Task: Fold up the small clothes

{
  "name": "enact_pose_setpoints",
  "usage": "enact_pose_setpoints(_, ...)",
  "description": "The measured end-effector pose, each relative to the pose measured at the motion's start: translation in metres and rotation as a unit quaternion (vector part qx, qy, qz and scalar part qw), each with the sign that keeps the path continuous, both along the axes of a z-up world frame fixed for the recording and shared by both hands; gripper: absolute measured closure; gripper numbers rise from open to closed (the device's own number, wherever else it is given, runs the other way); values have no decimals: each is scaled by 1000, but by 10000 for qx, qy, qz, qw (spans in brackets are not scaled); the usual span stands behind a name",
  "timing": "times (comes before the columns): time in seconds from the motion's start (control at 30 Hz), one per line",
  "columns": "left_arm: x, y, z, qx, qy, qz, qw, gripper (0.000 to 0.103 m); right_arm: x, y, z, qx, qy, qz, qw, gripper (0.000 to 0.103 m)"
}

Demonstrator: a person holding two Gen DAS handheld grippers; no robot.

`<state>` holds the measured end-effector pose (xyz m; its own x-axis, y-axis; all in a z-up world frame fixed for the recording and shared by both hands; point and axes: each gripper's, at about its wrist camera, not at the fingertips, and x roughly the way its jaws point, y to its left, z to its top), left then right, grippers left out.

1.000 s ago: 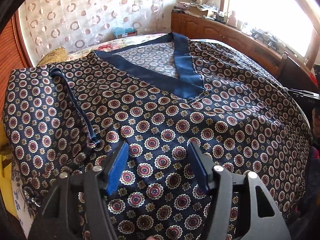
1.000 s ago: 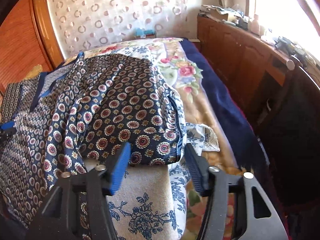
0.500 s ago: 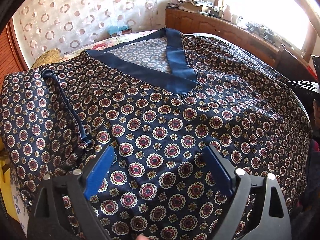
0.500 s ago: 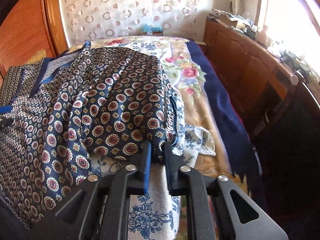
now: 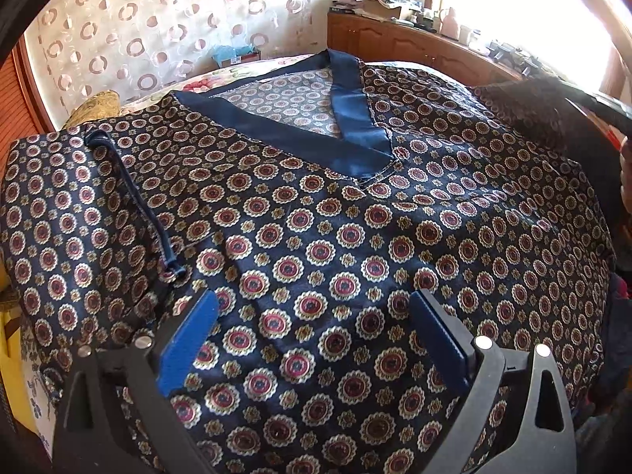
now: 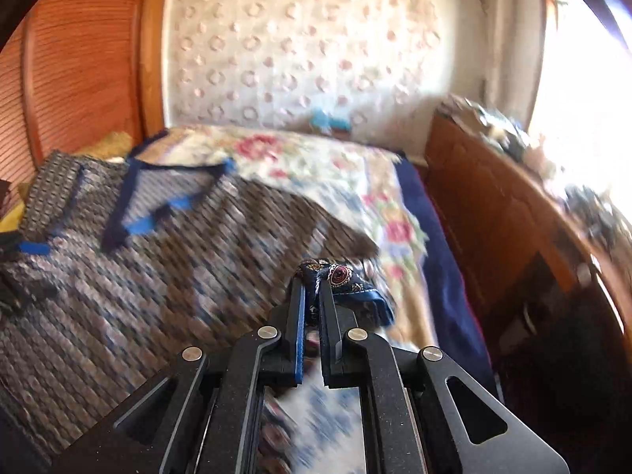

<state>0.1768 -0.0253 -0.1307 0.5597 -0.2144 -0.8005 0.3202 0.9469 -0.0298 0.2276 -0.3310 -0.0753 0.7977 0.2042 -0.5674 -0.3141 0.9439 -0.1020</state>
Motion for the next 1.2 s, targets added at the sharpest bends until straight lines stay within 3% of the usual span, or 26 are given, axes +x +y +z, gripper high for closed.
enact_pose_setpoints(0.07,-7,5,5,-77,-98,83,9999,5,2,21,2,24,-27,249,9997,100)
enact_pose_setpoints(0.23,-33,23,29,-502,-509,264,9971,5,6,65,-15,266,430,904,9946,99)
enact_pose_setpoints(0.33,-49,32,43,-516,-743,457,9948,5,3,75,-25,375,631,1044,9918,95)
enact_pose_setpoints(0.5,-64,42,59,-808,-945,537,9908,5,0,64,-31,273,703,877,9933,84)
enact_pose_setpoints(0.57,-69,40,63,-831,-1015,545,9899,5,-3,55,-29,265,644,753,9947,66)
enact_pose_setpoints(0.6,-72,40,65,-836,-1057,540,9894,5,-4,48,-27,328,602,701,9952,65)
enact_pose_setpoints(1.0,-83,24,75,-896,-1184,350,9883,5,11,0,-22,556,561,86,9968,60)
enact_pose_setpoints(1.2,-85,19,76,-906,-1209,307,9880,5,57,-7,-52,738,1315,-308,9881,60)
